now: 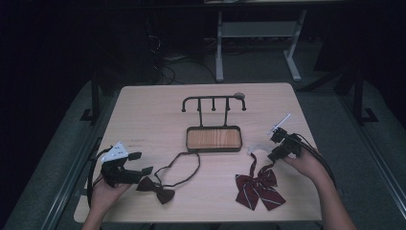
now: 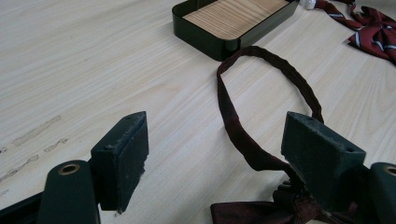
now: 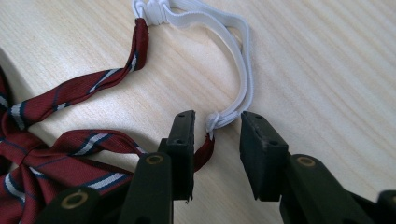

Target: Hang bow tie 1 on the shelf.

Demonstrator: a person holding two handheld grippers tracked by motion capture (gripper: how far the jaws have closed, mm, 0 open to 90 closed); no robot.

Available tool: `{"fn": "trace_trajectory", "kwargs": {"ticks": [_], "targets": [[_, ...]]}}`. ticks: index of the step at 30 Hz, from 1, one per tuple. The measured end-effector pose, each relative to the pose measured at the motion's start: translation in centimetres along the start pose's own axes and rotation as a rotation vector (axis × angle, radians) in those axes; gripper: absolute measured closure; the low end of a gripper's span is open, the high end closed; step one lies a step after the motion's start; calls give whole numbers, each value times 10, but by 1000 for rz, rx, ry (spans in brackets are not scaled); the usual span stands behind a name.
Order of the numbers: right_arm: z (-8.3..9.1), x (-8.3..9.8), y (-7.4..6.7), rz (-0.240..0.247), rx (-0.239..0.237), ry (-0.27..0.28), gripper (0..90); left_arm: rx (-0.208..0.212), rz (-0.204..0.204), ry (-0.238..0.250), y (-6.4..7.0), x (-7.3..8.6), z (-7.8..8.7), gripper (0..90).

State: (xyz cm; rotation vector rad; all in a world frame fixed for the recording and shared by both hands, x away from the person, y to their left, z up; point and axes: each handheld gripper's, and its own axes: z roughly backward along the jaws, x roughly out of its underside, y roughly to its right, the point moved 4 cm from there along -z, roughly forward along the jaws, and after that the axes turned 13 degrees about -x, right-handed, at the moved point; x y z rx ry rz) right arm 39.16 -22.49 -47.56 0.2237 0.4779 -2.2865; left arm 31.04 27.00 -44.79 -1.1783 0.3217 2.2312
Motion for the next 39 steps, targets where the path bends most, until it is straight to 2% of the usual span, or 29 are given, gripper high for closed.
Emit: {"fn": "trace_trajectory", "kwargs": {"ticks": [6, 24, 30, 31, 36, 37, 39], "targets": [[-1, 0, -1, 5, 6, -10, 716, -4, -2, 2, -1, 0, 0, 231], [-4, 0, -1, -22, 64, -35, 665, -6, -8, 7, -1, -1, 1, 231], [-5, 0, 0, -29, 62, -37, 666, -6, -5, 5, -1, -1, 1, 231], [-5, 0, -1, -20, 63, -40, 707, -8, -8, 8, -1, -1, 1, 231], [-5, 0, -2, -8, 58, -52, 778, -10, -11, 7, -2, -1, 2, 231], [-5, -1, -3, 1, 51, -52, 814, -10, -13, 11, -2, -1, 2, 231], [-4, -1, -5, 6, 37, -54, 825, -9, -4, 9, -1, -1, 2, 231]]}}
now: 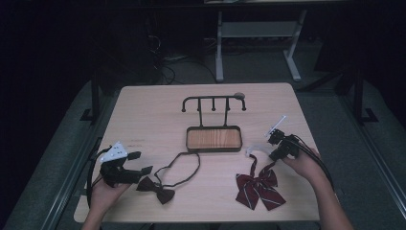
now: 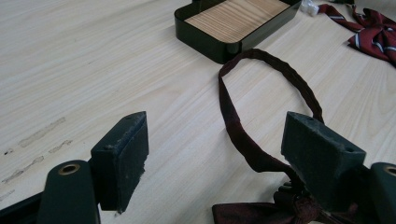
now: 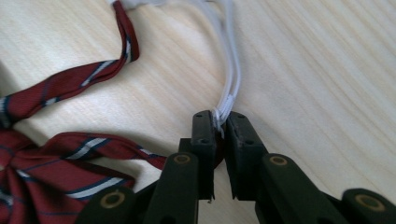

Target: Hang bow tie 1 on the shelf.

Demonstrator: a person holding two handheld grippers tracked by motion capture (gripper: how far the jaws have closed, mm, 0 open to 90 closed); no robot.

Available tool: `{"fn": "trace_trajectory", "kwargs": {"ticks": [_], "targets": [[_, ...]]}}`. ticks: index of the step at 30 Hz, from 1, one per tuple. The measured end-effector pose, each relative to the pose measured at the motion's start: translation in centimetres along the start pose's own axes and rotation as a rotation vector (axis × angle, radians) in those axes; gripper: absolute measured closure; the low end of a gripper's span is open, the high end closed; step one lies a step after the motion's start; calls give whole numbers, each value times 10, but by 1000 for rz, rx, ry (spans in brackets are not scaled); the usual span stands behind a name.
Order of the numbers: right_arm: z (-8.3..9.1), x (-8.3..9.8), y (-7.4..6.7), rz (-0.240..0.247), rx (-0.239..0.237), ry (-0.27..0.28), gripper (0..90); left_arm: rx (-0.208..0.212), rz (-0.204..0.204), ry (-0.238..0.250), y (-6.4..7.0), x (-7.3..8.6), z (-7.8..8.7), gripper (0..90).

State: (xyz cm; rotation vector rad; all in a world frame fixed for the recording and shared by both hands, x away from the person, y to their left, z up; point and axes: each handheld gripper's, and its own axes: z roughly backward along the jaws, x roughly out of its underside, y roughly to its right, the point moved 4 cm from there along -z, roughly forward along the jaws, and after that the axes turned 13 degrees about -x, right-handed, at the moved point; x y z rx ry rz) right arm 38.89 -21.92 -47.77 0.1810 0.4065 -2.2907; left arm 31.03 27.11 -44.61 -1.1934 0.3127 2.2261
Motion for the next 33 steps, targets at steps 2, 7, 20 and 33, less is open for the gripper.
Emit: {"fn": "trace_trajectory", "kwargs": {"ticks": [2, 7, 20, 33], "targets": [[2, -1, -3, 8, -14, 4, 831, -1, -2, -2, 0, 0, 0, 231], [11, -4, -10, 34, -39, 16, 834, -2, -1, 2, 0, 0, 0, 231], [33, -13, -31, 147, -140, 51, 833, -2, 2, 1, 1, 0, 1, 231], [58, -22, -47, 237, -160, 67, 834, 1, -1, -2, 1, 0, 0, 231]]}}
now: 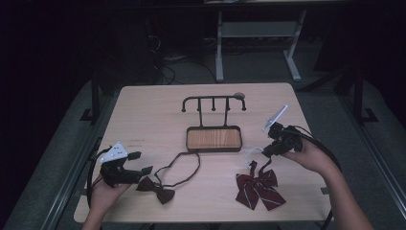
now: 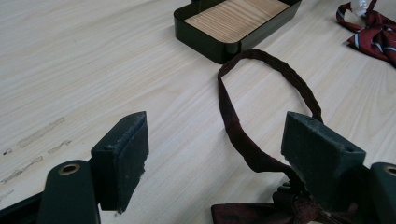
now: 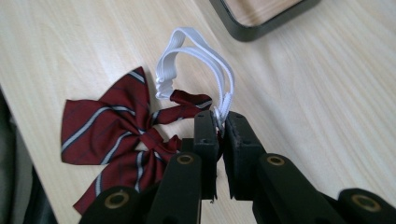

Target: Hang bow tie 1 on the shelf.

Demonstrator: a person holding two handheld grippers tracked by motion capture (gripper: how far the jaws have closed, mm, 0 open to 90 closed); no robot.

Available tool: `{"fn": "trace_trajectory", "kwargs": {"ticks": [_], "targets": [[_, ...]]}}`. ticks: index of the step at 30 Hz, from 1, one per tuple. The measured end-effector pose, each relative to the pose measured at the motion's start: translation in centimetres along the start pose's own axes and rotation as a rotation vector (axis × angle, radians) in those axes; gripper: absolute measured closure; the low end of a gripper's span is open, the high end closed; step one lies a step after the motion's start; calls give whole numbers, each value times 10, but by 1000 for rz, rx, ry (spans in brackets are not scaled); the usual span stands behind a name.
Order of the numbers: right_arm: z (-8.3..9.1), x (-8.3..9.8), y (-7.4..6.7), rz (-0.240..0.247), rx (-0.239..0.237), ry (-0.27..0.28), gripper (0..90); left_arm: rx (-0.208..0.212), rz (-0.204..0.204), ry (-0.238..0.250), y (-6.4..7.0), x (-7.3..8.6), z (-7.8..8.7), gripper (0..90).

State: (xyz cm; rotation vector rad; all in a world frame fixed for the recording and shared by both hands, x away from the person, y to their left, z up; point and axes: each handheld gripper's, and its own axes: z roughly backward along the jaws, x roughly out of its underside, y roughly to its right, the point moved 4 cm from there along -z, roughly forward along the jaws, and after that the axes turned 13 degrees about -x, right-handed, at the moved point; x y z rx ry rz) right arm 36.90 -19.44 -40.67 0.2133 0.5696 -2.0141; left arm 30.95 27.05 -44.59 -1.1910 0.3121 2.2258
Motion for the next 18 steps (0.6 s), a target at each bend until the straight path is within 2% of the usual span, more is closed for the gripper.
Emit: {"fn": "trace_trajectory", "kwargs": {"ticks": [18], "targets": [[22, -24, -20, 88, 15, -2, 840, 3, 4, 4, 0, 0, 0, 231]]}}
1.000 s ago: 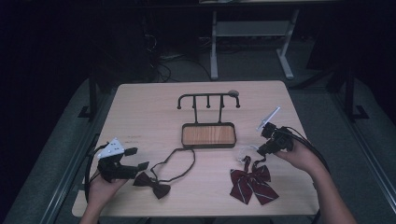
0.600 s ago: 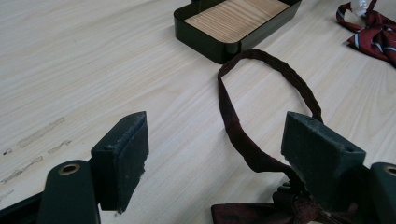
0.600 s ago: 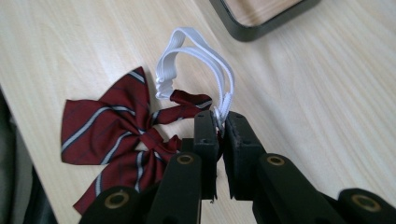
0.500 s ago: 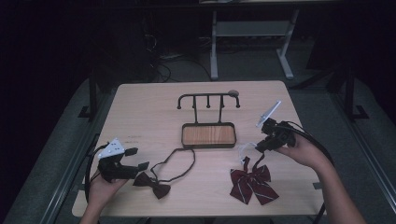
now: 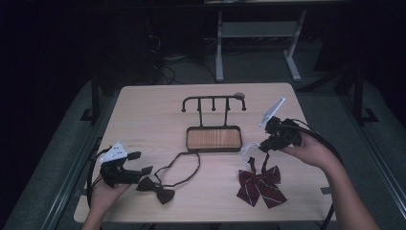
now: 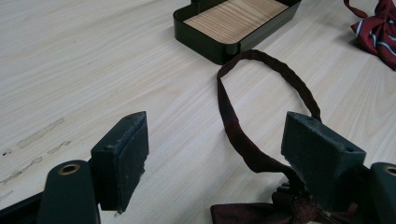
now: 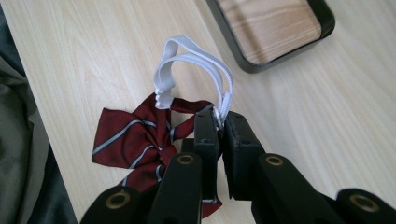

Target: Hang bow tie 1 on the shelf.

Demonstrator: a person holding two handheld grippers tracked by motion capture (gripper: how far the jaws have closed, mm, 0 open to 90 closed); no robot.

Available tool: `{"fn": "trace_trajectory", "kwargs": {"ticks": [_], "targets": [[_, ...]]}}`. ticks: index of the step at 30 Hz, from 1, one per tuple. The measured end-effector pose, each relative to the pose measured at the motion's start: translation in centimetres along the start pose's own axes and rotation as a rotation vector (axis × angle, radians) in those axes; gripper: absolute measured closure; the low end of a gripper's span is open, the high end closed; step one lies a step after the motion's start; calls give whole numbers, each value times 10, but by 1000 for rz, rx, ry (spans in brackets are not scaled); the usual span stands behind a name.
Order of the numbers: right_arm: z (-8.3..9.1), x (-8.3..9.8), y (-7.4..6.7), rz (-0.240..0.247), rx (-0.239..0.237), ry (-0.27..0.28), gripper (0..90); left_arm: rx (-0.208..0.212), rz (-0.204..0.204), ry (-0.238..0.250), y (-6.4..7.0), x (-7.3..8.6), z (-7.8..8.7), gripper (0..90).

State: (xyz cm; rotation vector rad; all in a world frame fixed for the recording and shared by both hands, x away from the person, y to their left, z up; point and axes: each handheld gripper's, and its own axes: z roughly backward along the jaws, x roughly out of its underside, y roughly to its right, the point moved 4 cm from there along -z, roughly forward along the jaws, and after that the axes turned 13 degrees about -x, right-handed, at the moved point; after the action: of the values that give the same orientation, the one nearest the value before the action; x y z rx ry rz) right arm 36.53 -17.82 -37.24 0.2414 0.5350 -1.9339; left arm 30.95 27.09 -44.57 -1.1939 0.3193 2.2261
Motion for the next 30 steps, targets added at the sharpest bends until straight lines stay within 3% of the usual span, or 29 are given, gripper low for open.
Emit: {"fn": "trace_trajectory", "kwargs": {"ticks": [7, 30], "targets": [[9, -9, -5, 24, 13, 0, 840, 0, -14, -3, 0, 0, 0, 231], [39, -39, -11, 68, 55, 16, 839, 1, -4, 1, 0, 0, 0, 231]]}}
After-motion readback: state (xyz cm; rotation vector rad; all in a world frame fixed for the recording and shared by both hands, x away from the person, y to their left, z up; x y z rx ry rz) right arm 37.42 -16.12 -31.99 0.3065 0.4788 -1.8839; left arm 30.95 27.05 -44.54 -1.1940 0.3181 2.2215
